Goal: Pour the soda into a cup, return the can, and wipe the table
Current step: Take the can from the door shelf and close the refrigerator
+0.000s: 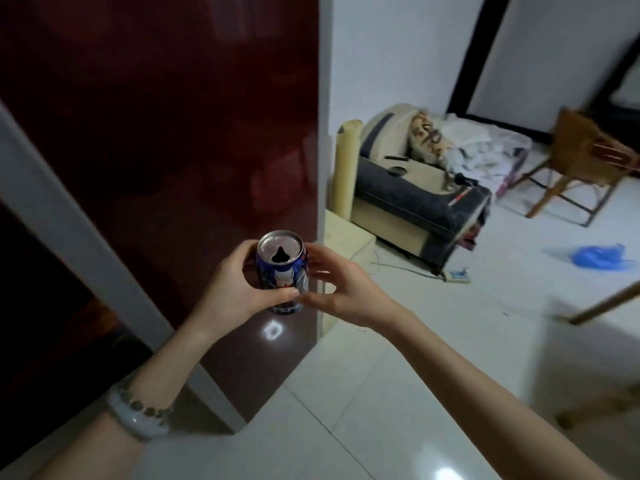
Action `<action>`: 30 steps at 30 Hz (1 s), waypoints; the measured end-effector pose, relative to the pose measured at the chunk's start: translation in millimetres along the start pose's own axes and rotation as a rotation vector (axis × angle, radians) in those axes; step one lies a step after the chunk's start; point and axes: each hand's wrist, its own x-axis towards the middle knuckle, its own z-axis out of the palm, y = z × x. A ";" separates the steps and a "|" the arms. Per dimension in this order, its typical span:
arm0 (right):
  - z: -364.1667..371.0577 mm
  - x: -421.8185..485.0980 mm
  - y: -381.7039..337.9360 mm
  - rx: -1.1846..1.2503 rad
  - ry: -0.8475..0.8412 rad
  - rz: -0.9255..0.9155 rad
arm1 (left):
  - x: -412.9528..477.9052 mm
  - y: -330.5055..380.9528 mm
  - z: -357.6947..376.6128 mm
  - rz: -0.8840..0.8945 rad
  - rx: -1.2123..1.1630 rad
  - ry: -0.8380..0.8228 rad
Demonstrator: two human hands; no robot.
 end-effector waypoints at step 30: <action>-327.1 -329.4 160.3 -0.065 0.713 0.453 | 37.1 207.3 475.8 0.310 -0.186 -0.716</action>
